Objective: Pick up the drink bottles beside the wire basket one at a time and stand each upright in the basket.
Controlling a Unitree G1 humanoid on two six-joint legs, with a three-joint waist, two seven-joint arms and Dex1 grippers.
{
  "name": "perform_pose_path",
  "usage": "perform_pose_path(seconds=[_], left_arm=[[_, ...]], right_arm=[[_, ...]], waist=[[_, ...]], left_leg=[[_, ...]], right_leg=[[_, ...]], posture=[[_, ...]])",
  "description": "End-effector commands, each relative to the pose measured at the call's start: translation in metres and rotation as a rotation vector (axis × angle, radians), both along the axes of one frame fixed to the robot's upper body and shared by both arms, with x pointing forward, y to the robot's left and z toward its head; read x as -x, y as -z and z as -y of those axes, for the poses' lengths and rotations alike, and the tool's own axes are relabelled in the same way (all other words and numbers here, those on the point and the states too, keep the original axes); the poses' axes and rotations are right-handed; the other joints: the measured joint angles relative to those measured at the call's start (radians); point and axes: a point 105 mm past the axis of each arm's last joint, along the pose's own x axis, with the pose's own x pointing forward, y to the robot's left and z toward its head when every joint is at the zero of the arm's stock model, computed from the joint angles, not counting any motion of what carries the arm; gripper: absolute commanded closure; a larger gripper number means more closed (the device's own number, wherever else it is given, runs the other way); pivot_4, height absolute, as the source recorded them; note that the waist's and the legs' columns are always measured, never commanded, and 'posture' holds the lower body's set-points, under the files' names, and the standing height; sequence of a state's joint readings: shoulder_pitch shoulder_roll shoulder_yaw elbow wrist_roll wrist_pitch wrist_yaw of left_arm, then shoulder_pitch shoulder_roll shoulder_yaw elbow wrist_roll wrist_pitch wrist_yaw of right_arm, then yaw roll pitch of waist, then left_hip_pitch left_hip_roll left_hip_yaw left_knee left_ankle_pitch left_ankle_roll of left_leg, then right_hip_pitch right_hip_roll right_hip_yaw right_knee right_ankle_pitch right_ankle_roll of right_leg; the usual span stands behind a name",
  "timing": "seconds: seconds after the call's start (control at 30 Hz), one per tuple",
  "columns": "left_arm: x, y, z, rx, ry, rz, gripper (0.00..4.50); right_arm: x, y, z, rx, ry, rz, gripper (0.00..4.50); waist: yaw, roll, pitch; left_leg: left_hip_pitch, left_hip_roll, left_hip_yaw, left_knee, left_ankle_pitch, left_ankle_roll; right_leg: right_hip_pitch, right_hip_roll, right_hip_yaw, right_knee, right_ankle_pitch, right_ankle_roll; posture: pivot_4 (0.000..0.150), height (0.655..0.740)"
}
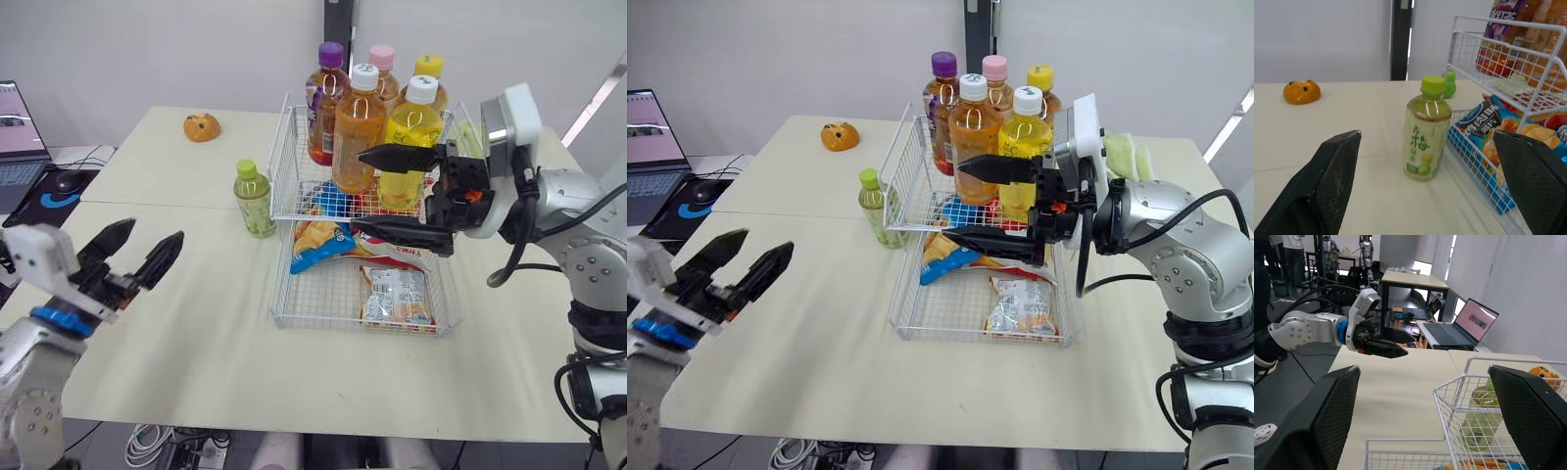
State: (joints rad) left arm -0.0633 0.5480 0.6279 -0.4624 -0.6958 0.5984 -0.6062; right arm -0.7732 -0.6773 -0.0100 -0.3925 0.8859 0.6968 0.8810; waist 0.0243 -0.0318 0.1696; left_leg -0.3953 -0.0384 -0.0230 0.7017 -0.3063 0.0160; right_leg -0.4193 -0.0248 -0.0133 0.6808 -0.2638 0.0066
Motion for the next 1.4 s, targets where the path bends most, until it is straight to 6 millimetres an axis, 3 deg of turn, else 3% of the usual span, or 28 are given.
perform_pose_path(seconds=[0.03, 0.23, 0.37, 0.63, 0.77, 0.9, 1.13, 1.27, 1.33, 1.4], left_arm=[[-0.022, -0.009, 0.010, -0.022, 0.020, 0.037, 0.03], [-0.085, -0.008, 0.025, -0.069, 0.006, 0.045, 0.03], [-0.113, -0.003, 0.039, -0.077, 0.028, 0.034, 0.03], [-0.141, -0.005, 0.053, -0.109, 0.042, 0.049, 0.03], [-0.147, -0.010, 0.057, -0.112, 0.058, 0.065, 0.03], [-0.148, -0.012, 0.059, -0.115, 0.084, 0.077, 0.95], [-0.146, -0.006, 0.061, -0.111, 0.102, 0.053, 3.10], [-0.142, -0.012, 0.055, -0.111, 0.098, 0.070, 3.12], [-0.139, -0.023, 0.048, -0.116, 0.099, 0.090, 3.12], [-0.134, -0.046, 0.038, -0.118, 0.116, 0.116, 3.12]], right_arm=[[0.009, -0.013, 0.007, -0.022, 0.039, 0.077, 0.00], [0.016, -0.012, 0.021, -0.022, 0.149, 0.092, 0.00], [0.021, -0.012, 0.028, -0.023, 0.204, 0.098, 0.00], [0.031, -0.010, 0.038, -0.020, 0.269, 0.099, 0.00], [0.023, -0.010, 0.032, -0.019, 0.280, 0.090, 0.00], [0.019, -0.010, 0.027, -0.019, 0.280, 0.085, 0.00], [0.017, -0.011, 0.022, -0.020, 0.278, 0.087, 0.00], [0.016, -0.011, 0.022, -0.019, 0.274, 0.086, 0.00], [0.016, -0.010, 0.021, -0.019, 0.273, 0.085, 0.00], [0.016, -0.010, 0.021, -0.020, 0.272, 0.086, 0.00]], waist=[[-0.001, 0.000, 0.000], [-0.001, 0.000, 0.000], [-0.002, 0.000, 0.000], [-0.006, -0.001, 0.000], [-0.006, -0.001, 0.000], [-0.007, -0.001, 0.000], [-0.005, -0.001, 0.000], [-0.005, -0.001, 0.000], [-0.006, -0.001, 0.000], [-0.009, -0.001, 0.000]], left_leg=[[0.000, 0.000, 0.000, 0.000, 0.000, 0.000], [-0.001, 0.000, 0.000, 0.000, 0.000, 0.000], [-0.002, 0.000, 0.001, 0.000, 0.001, -0.002], [-0.003, 0.000, 0.001, -0.001, 0.001, -0.002], [-0.003, 0.000, 0.001, -0.001, 0.001, -0.002], [-0.003, 0.000, 0.001, -0.001, 0.001, -0.002], [-0.003, 0.000, 0.001, -0.001, 0.002, -0.004], [-0.003, 0.000, 0.001, -0.001, 0.002, -0.004], [-0.003, 0.000, 0.001, -0.001, 0.002, -0.004], [-0.003, 0.000, 0.001, -0.001, 0.002, -0.004]], right_leg=[[0.000, 0.000, 0.000, 0.000, 0.000, 0.000], [-0.001, 0.000, 0.000, 0.000, 0.000, 0.000], [-0.001, 0.000, 0.000, -0.001, 0.000, 0.000], [-0.002, 0.000, 0.000, -0.001, 0.000, 0.000], [-0.002, 0.000, 0.000, -0.001, 0.000, 0.000], [-0.002, 0.000, 0.000, -0.001, 0.000, 0.000], [-0.003, 0.000, 0.000, -0.001, 0.000, 0.000], [-0.003, 0.000, 0.000, -0.001, 0.000, 0.000], [-0.003, 0.000, 0.000, -0.001, 0.000, 0.000], [-0.003, 0.000, 0.000, -0.001, 0.000, 0.000]], posture=[[0.150, 0.7400], [0.150, 0.7400], [0.150, 0.7400], [0.150, 0.7400], [0.150, 0.7400], [0.150, 0.7400], [0.150, 0.7400], [0.150, 0.7400], [0.150, 0.7400], [0.150, 0.7400]])
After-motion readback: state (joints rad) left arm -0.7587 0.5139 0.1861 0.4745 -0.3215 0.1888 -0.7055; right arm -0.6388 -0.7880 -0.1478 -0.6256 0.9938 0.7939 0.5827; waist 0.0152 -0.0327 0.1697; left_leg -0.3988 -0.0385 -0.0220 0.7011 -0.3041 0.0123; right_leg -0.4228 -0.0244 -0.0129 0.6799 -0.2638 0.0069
